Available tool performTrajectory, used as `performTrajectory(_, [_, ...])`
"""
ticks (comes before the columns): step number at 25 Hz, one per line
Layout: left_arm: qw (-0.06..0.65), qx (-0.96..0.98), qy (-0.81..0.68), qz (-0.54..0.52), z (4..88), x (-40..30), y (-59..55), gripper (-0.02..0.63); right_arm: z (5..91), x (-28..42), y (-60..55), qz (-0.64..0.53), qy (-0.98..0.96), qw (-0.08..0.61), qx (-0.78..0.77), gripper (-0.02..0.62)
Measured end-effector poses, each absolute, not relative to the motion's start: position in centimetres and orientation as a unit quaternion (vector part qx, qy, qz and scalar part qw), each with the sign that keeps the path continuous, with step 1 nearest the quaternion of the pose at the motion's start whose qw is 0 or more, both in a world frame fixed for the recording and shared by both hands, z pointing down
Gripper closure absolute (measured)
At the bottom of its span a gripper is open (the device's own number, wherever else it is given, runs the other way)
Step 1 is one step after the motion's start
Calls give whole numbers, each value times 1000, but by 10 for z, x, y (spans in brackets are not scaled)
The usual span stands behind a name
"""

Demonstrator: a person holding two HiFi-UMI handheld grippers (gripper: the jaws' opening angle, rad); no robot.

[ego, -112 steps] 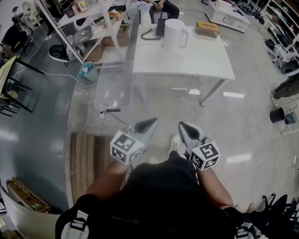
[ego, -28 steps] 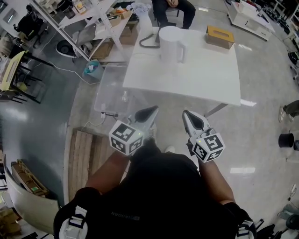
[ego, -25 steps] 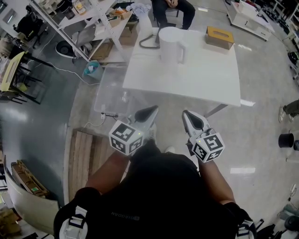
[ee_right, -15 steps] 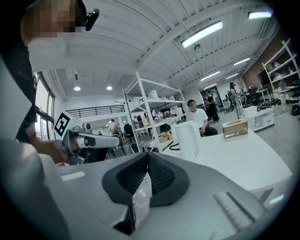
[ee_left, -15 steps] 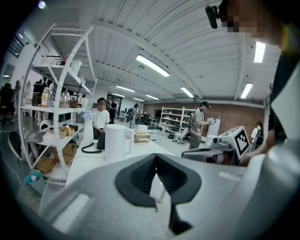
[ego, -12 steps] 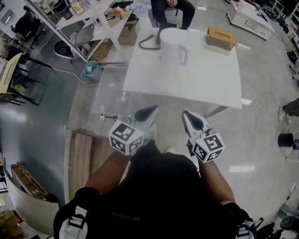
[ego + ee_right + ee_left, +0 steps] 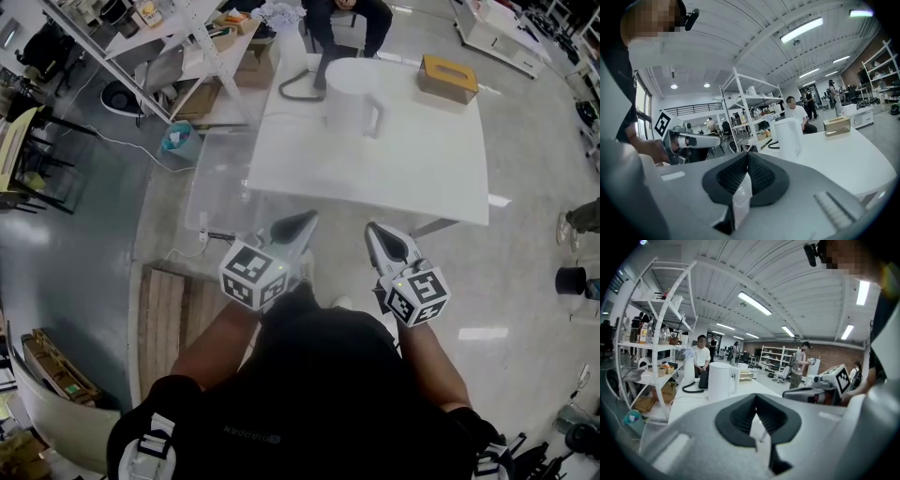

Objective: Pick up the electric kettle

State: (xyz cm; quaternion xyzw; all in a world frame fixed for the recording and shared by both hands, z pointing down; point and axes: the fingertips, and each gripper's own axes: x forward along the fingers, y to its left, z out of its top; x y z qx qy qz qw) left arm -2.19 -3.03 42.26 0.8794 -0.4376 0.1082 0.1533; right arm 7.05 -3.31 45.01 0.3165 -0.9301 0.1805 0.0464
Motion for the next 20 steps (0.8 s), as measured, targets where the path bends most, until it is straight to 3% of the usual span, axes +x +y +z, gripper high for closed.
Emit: performTrajectory(20, [179,877,-430,120,452,-74,-114,603,471,21,-105,192,-923,83,324,591])
